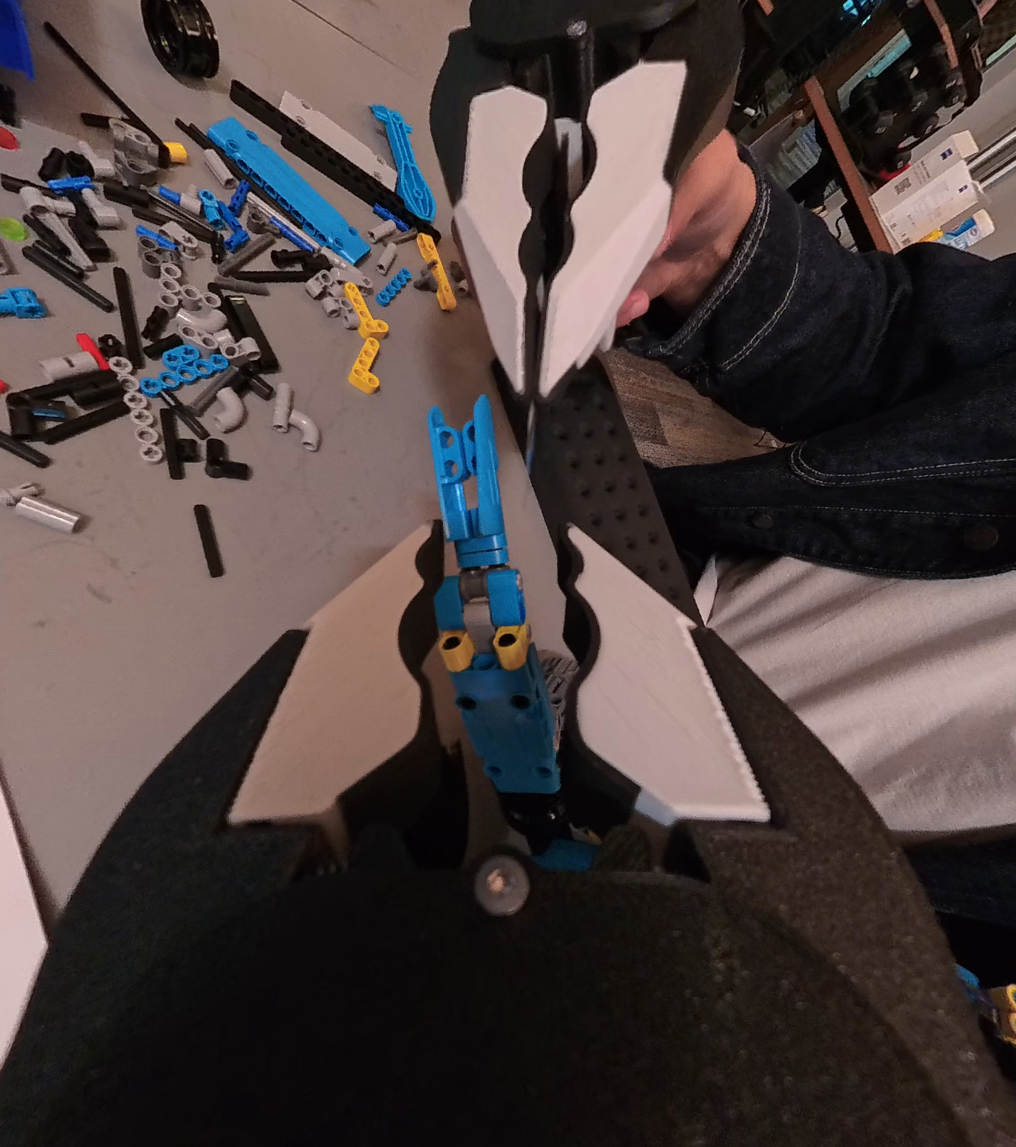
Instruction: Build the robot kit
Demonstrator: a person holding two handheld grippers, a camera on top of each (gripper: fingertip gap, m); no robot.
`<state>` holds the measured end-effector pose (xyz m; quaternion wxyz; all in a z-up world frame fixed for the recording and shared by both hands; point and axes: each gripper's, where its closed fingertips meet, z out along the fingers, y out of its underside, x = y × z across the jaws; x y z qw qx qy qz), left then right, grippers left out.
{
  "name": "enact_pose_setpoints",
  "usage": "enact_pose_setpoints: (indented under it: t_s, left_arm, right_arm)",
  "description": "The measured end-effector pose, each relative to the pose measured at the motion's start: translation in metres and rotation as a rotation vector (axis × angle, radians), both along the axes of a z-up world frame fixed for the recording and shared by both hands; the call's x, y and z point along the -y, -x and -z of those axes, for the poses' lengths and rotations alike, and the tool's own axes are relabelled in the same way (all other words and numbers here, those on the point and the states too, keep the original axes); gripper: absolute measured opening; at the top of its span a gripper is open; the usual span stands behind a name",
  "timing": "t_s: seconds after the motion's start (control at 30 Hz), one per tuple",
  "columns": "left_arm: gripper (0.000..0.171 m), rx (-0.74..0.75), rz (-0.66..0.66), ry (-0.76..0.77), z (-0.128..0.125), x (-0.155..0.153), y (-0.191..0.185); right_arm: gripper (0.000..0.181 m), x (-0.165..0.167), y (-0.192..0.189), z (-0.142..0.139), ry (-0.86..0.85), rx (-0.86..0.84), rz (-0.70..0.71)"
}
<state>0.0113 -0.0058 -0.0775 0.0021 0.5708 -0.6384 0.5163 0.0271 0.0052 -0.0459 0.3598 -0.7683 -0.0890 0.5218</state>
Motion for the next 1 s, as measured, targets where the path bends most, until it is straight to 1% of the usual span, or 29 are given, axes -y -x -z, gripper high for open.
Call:
enact_pose_setpoints:
  t_s: [0.33,0.6,0.7,0.77,0.87,1.0]
  left_arm:
    - [0.036,0.009,-0.004,0.021,-0.002,0.000,0.001]
    - [0.034,0.011,-0.008,0.012,-0.001,-0.001,0.001]
    - [0.031,0.010,-0.011,-0.005,0.000,-0.002,0.000]
    - [0.028,0.014,-0.013,-0.016,0.001,-0.003,0.000]
    - [0.029,0.023,-0.006,-0.006,0.000,-0.002,0.000]
    - [0.033,0.034,0.000,0.000,-0.002,-0.001,0.001]
  right_arm:
    - [0.000,-0.004,-0.004,0.004,-0.001,0.020,0.032]
    - [0.000,-0.005,-0.004,0.006,0.009,-0.003,0.048]
    - [0.000,-0.003,-0.003,-0.002,-0.006,-0.042,0.050]
    - [0.000,0.001,0.000,-0.010,-0.038,-0.023,0.045]
    - [0.000,0.006,0.003,-0.020,-0.060,-0.010,0.047]
    - [0.000,0.003,0.002,-0.010,-0.025,0.018,0.059]
